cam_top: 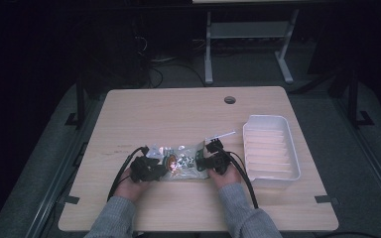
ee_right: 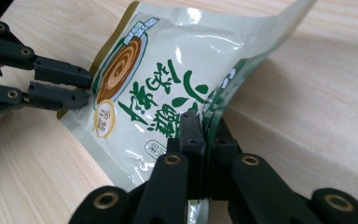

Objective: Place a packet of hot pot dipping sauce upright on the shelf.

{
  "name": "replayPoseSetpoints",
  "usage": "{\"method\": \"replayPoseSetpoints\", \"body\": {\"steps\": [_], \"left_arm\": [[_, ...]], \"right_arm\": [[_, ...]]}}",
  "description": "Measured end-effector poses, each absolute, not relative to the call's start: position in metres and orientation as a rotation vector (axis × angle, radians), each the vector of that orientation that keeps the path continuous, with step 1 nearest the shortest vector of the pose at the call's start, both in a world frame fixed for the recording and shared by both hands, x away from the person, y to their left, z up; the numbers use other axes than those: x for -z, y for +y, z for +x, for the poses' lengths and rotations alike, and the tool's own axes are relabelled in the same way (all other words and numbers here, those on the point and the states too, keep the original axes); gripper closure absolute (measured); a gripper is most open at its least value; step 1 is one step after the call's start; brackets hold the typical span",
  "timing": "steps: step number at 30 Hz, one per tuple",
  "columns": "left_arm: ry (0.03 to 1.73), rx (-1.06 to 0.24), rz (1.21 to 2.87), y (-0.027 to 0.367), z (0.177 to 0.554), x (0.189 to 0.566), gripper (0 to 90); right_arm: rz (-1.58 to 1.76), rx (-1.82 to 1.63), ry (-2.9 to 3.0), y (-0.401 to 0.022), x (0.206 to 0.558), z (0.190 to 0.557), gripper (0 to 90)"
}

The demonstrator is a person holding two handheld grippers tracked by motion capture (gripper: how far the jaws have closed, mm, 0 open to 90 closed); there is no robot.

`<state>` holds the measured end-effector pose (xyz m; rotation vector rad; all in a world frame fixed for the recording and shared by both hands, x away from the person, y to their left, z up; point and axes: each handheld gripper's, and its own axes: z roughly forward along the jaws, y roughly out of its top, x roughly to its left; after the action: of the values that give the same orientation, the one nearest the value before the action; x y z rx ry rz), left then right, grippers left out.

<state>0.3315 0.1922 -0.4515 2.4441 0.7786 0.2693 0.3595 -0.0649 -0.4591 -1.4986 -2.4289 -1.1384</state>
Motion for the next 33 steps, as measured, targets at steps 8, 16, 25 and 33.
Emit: {"method": "replayPoseSetpoints", "body": {"steps": [8, 16, 25, 33], "left_arm": [[0.766, -0.295, 2.418, 0.202, 0.322, 0.441, 72.4], [0.775, -0.298, 2.390, 0.217, 0.309, 0.436, 67.3], [0.803, -0.306, 2.371, 0.231, 0.297, 0.436, 61.1], [0.813, -0.294, 2.352, 0.240, 0.290, 0.439, 56.5]], "right_arm": [[-1.478, 1.170, -2.429, -0.063, 0.452, 0.357, 89.1], [-1.436, 1.244, -2.433, -0.062, 0.432, 0.349, 89.2], [-1.318, 1.271, -2.491, -0.054, 0.404, 0.344, 89.2], [-1.223, 1.274, -2.499, -0.053, 0.389, 0.345, 89.4]]}}
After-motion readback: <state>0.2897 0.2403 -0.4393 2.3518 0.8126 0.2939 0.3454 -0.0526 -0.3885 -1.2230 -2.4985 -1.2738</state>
